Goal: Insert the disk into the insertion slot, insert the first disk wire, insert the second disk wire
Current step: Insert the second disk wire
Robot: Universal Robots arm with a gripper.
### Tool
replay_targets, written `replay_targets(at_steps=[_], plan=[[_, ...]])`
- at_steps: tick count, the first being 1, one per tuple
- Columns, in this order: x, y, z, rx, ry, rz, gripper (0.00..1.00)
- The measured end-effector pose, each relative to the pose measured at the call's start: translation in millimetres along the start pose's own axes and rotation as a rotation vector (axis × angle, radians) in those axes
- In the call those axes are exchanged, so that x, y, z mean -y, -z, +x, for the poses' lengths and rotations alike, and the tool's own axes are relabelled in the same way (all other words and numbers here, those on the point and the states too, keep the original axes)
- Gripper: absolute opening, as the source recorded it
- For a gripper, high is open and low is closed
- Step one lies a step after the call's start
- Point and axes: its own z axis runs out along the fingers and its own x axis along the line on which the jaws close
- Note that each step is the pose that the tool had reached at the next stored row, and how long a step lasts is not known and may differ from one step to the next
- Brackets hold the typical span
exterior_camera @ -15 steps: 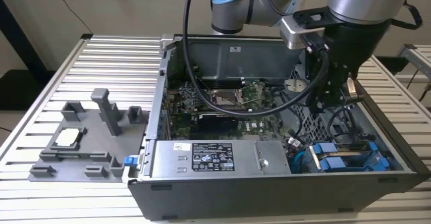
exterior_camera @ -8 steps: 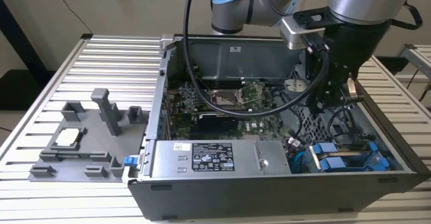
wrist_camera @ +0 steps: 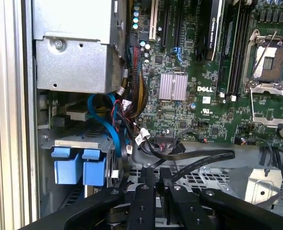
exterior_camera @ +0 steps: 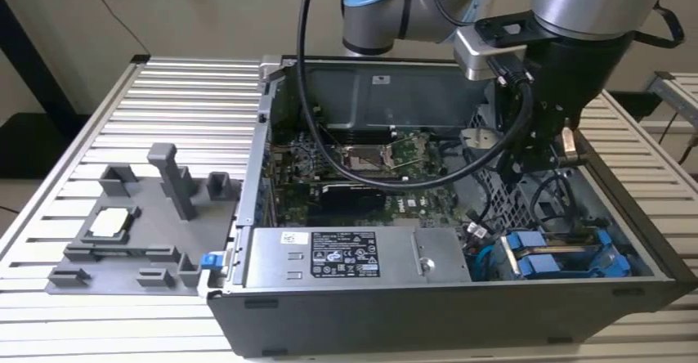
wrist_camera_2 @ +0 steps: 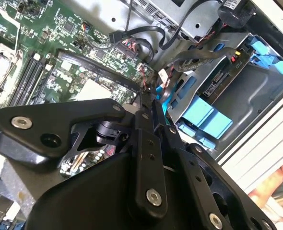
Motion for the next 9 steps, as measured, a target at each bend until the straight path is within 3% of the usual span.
replay_targets(at_steps=[9], plan=[[0.6,-0.2,0.8,0.0004,0.000,-0.0003,0.16]])
